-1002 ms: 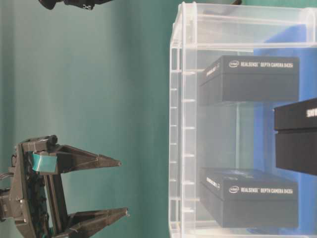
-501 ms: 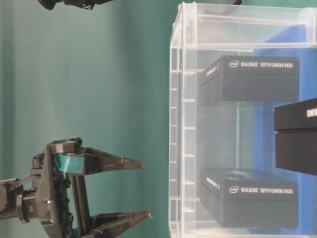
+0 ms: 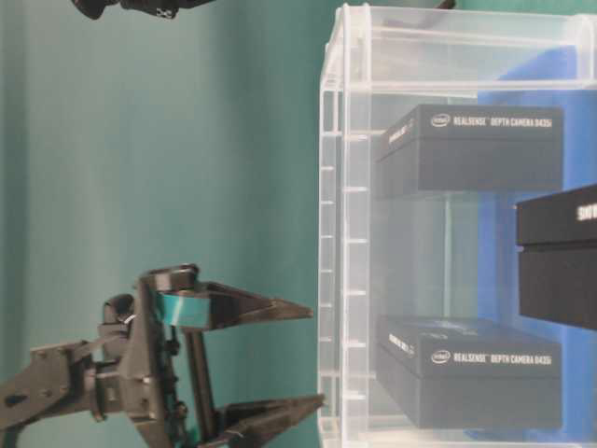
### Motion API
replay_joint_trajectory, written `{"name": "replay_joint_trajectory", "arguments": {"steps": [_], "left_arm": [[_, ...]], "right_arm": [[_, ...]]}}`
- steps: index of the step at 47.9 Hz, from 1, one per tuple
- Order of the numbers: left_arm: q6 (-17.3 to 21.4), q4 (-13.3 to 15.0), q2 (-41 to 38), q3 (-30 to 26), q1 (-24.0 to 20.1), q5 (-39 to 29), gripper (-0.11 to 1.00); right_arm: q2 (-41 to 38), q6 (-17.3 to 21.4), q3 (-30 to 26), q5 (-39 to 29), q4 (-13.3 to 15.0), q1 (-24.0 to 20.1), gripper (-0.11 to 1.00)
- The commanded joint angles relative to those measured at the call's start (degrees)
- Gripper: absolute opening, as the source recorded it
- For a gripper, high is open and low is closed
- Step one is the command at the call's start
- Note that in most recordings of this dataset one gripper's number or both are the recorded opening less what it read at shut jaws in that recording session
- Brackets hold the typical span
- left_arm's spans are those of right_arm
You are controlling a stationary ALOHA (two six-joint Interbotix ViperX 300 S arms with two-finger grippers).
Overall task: Take out the box from the case.
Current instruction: 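Lower the open left gripper around the left box pair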
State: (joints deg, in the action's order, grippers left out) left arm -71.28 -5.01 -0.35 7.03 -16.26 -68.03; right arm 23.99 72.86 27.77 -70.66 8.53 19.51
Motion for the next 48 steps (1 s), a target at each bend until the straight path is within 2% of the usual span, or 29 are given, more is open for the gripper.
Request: {"name": "replay_joint_trajectory", "arguments": {"steps": [1, 42, 48], "left_arm": [[0.1, -0.3, 0.4, 0.3, -0.4, 0.7, 0.89], [0.0, -0.3, -3.4, 7.8, -1.8, 10.4, 0.89], [0.1, -1.1, -3.5, 8.4, -2.3, 11.6, 0.89]], "right_arm": [[0.8, -0.2, -0.4, 0.7, 0.2, -0.2, 0.91], [0.8, -0.2, 0.1, 2.8, 0.4, -0.2, 0.91], [0.8, -0.2, 0.0, 3.6, 0.4, -0.2, 0.91]]}}
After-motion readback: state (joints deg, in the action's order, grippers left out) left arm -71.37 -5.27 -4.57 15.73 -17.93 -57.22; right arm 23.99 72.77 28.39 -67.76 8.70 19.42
